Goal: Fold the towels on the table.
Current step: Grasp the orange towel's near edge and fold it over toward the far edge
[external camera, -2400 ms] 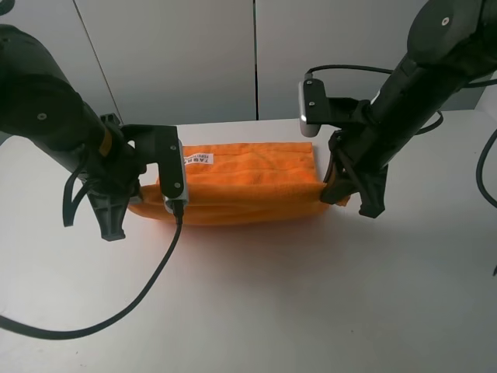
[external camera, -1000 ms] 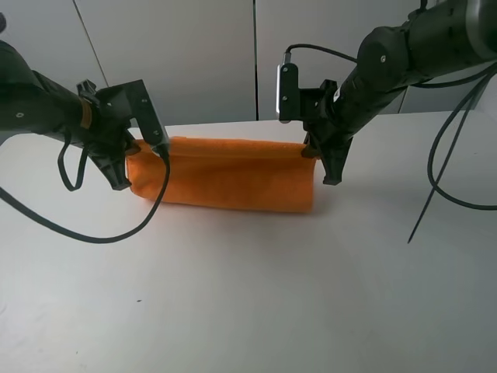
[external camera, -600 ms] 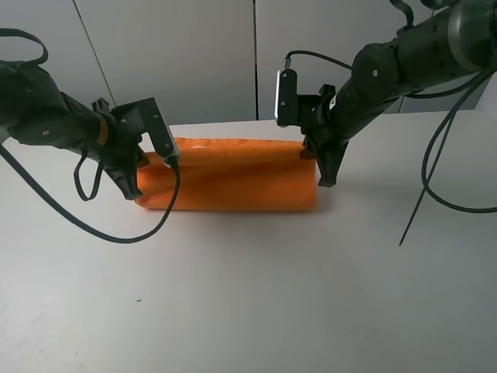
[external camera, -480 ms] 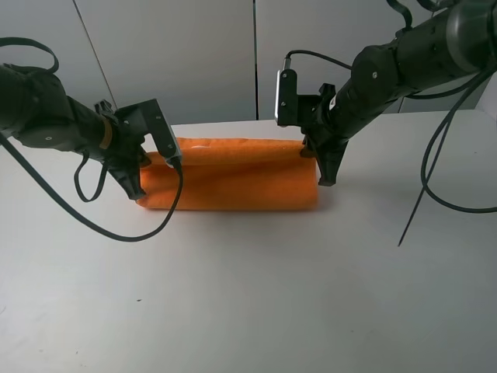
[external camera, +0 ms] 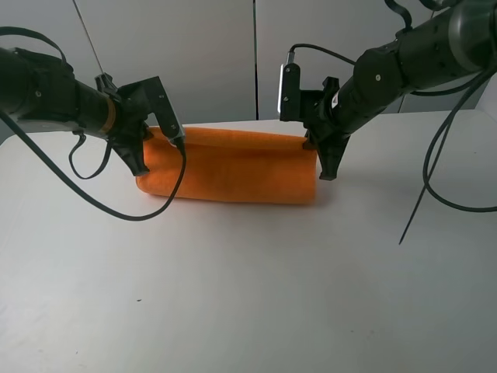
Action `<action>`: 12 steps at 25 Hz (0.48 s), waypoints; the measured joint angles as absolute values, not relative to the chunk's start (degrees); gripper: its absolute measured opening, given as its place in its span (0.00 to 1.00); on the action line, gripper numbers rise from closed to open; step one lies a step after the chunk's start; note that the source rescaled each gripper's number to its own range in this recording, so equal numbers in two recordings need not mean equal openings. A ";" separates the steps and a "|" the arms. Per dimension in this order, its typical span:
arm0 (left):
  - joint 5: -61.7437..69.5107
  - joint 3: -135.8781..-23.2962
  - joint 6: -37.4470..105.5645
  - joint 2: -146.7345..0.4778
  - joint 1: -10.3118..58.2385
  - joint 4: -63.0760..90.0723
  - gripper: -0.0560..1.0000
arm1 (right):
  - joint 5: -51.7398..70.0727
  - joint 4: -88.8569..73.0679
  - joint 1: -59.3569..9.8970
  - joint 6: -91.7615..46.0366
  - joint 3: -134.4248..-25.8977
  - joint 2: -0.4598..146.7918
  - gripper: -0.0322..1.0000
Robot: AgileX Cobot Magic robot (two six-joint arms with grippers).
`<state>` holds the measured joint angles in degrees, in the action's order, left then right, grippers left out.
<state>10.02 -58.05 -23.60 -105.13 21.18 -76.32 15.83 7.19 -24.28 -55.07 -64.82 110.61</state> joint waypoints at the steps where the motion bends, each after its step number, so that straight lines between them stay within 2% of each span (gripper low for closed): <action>1: 10.13 -58.18 -25.46 -105.56 21.18 -77.93 0.05 | 15.73 7.98 -24.28 -54.76 -64.82 110.61 0.03; 12: 11.71 -59.74 -45.89 -109.52 21.18 -98.01 0.05 | 14.68 15.64 -24.28 -48.66 -64.82 110.61 0.03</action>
